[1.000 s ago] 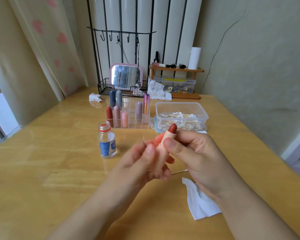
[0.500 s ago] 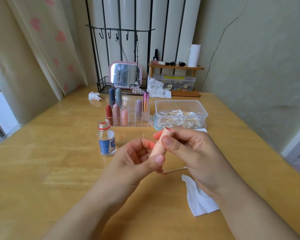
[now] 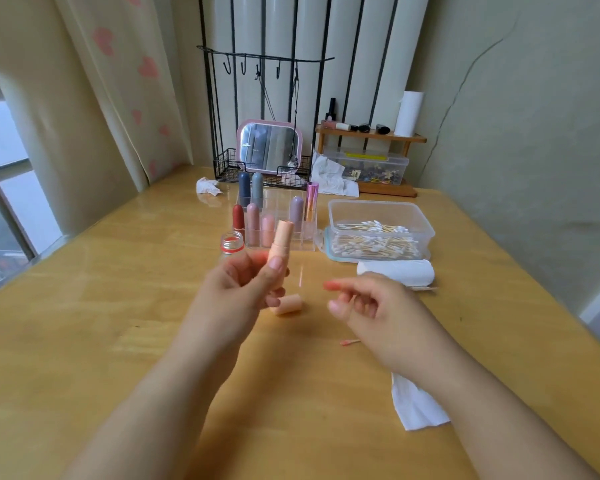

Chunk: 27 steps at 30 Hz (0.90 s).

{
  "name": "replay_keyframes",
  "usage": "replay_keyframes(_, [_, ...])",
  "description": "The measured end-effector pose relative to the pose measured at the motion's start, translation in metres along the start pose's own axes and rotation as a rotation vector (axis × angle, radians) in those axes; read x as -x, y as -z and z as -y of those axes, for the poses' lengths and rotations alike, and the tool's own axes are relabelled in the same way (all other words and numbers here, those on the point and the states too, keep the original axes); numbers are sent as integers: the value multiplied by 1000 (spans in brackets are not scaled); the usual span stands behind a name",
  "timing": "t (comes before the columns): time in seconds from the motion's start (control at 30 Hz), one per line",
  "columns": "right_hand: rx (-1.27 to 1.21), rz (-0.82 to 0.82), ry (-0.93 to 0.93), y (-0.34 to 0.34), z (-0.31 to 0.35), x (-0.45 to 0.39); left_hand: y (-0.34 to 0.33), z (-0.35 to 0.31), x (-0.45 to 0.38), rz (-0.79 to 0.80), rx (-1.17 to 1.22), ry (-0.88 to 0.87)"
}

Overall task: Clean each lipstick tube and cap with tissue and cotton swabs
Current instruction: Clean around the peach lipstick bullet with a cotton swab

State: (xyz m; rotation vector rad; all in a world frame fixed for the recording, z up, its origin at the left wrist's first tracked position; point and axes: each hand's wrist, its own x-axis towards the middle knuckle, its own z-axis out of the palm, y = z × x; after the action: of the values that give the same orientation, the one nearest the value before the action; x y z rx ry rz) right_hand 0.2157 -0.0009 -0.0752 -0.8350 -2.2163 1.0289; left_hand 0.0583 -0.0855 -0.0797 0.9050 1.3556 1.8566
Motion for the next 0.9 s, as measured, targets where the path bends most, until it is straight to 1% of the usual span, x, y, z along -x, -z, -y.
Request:
replay_keyframes(0.1, [370,127,114,-16,-12,-10,3,0,-2,-36,-5,6])
replay_keyframes(0.17, [492,178,185,-26,-13,-21,3,2,-2,-45,-54,-3])
replay_keyframes(0.27, [587,197,282,-36,-14,-40,4,6,-3,-71,-109,-10])
replay_keyframes(0.33, [675,237,290,-41,-15,-54,5,6,-4,-84,-113,-1])
replay_keyframes(0.5, [634,252,251,-51,-19,-75,5,4,-4,-91,-91,13])
replay_keyframes(0.57, [682,251,283,-51,-22,-75,5,4,-4,-86,-79,11])
replay_keyframes(0.63, [707,202,309,-47,-22,-71,5,4,-4,-74,-69,8])
replay_keyframes(0.67, [651,154,292,-42,-20,-69,4,4,-3,-68,-70,6])
replay_keyframes(0.7, [536,83,241,-37,-17,-66,5,5,-3,-65,-73,2])
replay_keyframes(0.73, [376,-4,169,-31,-11,-62,4,5,-4,-65,-75,0])
replay_keyframes(0.8, [-68,-164,43,-17,1,-54,3,7,-4,-53,-82,4])
replay_keyframes(0.83, [-287,-208,17,-11,6,-51,2,7,-3,-39,-86,6])
replay_keyframes(0.87, [-454,-226,6,-4,12,-48,1,8,-2,-24,-90,9])
replay_keyframes(0.9, [-568,-226,6,1,16,-46,0,8,-1,-8,-93,11])
